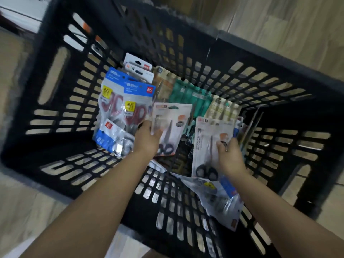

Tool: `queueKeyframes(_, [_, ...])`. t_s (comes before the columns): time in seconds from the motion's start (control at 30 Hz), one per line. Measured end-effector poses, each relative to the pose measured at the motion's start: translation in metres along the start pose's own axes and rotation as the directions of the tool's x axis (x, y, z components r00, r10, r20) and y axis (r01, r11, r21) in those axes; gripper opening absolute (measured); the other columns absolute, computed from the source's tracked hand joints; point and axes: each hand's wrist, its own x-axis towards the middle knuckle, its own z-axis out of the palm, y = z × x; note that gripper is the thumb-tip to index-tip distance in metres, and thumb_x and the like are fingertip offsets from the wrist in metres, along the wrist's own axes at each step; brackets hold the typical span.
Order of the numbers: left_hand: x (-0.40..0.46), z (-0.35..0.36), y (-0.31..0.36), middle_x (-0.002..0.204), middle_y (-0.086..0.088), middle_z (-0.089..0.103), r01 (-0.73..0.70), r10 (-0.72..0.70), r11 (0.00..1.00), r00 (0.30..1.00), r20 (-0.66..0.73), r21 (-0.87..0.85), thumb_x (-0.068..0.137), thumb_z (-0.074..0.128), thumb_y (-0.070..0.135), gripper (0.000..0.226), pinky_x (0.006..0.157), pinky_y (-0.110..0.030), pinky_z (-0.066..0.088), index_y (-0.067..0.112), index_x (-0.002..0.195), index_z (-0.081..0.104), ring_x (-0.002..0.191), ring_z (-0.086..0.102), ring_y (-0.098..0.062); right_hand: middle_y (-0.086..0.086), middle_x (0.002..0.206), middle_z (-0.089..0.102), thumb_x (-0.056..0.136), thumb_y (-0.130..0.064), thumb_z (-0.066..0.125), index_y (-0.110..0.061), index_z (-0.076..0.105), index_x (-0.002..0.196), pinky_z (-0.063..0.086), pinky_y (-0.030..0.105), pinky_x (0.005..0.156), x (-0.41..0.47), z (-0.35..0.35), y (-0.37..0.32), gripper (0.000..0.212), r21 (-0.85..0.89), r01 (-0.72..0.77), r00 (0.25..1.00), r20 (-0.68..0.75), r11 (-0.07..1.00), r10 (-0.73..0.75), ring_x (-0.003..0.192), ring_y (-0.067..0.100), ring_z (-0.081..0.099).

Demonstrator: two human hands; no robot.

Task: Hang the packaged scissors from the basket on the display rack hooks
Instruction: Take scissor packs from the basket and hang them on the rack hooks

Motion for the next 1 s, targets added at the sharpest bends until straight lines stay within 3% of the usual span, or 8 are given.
queueKeyframes(0.17, [-0.043,-0.021,0.035,0.120,-0.014,0.060,-0.032,0.027,0.996,0.997,-0.069,-0.078,0.097,0.048,0.016,0.029,0.083,-0.027,0.039,0.003,0.123,0.052,0.110,0.055,-0.027,0.024,0.098,0.053,0.101,-0.021,0.037,0.001,0.040,0.114,0.046,0.043,0.078,-0.045,-0.029,-0.038,0.025,0.087,0.069,0.997,-0.033,0.994,-0.067,0.095,0.039,0.054])
queueKeyframes(0.3, [-0.086,-0.066,0.073,0.121,-0.012,0.059,-0.035,0.020,0.982,0.996,-0.083,-0.183,0.097,0.048,0.018,0.030,0.089,-0.030,0.042,0.004,0.124,0.051,0.111,0.055,-0.027,-0.005,0.082,0.048,0.099,-0.021,0.042,-0.007,0.046,0.107,0.036,0.026,0.070,-0.081,-0.064,-0.087,0.016,0.156,0.180,0.984,-0.045,0.971,-0.175,0.082,0.014,0.048])
queueKeyframes(0.53, [-0.204,-0.226,0.166,0.108,-0.005,0.062,-0.082,0.005,0.895,0.985,-0.173,-0.439,0.095,0.054,0.016,0.009,0.094,-0.040,0.046,0.013,0.102,0.058,0.102,0.058,-0.023,0.003,0.065,0.039,0.096,-0.027,0.049,-0.011,0.047,0.077,0.026,0.026,0.053,-0.202,-0.134,-0.241,0.024,0.157,0.404,0.909,0.045,0.901,-0.415,0.056,0.012,0.033])
queueKeyframes(0.67, [-0.312,-0.331,0.217,0.102,-0.008,0.068,-0.209,0.018,0.801,0.945,-0.327,-0.561,0.091,0.061,0.021,0.018,0.088,-0.040,0.053,0.009,0.105,0.063,0.098,0.065,-0.027,0.005,0.067,0.042,0.095,-0.020,0.052,-0.009,0.048,0.074,0.025,0.025,0.051,-0.316,-0.176,-0.338,0.024,0.273,0.578,0.786,0.065,0.769,-0.614,0.058,0.013,0.033])
queueKeyframes(0.77, [-0.407,-0.400,0.247,0.075,-0.001,0.062,-0.301,-0.048,0.705,0.883,-0.467,-0.642,0.090,0.062,0.023,0.015,0.048,-0.011,0.046,0.008,0.086,0.061,0.056,0.059,-0.003,-0.002,0.058,0.034,0.095,-0.019,0.053,-0.016,0.036,0.060,0.025,0.021,0.050,-0.421,-0.201,-0.389,0.039,0.322,0.696,0.654,0.085,0.642,-0.751,0.054,0.010,0.029])
queueKeyframes(0.83, [-0.476,-0.429,0.255,0.072,-0.002,0.058,-0.376,-0.075,0.650,0.834,-0.547,-0.661,0.091,0.059,0.027,0.022,0.039,-0.011,0.039,0.009,0.079,0.056,0.047,0.050,-0.002,-0.005,0.058,0.035,0.095,-0.021,0.052,-0.019,0.037,0.061,0.026,0.020,0.049,-0.489,-0.214,-0.408,0.037,0.354,0.729,0.575,0.146,0.585,-0.805,0.054,0.008,0.031])
queueKeyframes(0.9, [-0.533,-0.452,0.252,0.073,-0.003,0.062,-0.429,-0.124,0.574,0.797,-0.592,-0.698,0.093,0.057,0.024,0.021,0.045,-0.016,0.046,0.011,0.076,0.056,0.051,0.055,-0.008,-0.007,0.059,0.038,0.096,-0.025,0.050,-0.021,0.042,0.065,0.028,0.013,0.044,-0.552,-0.222,-0.416,0.032,0.364,0.777,0.473,0.201,0.514,-0.858,0.054,0.005,0.035])
queueKeyframes(1.0, [-0.604,-0.484,0.226,0.090,-0.009,0.068,-0.486,-0.193,0.547,0.719,-0.668,-0.682,0.090,0.062,0.028,0.019,0.079,-0.041,0.054,0.011,0.081,0.058,0.076,0.061,-0.024,-0.001,0.066,0.041,0.097,-0.027,0.048,-0.015,0.047,0.075,0.031,0.016,0.050,-0.630,-0.221,-0.420,0.025,0.375,0.805,0.371,0.289,0.461,-0.883,0.059,0.010,0.039])
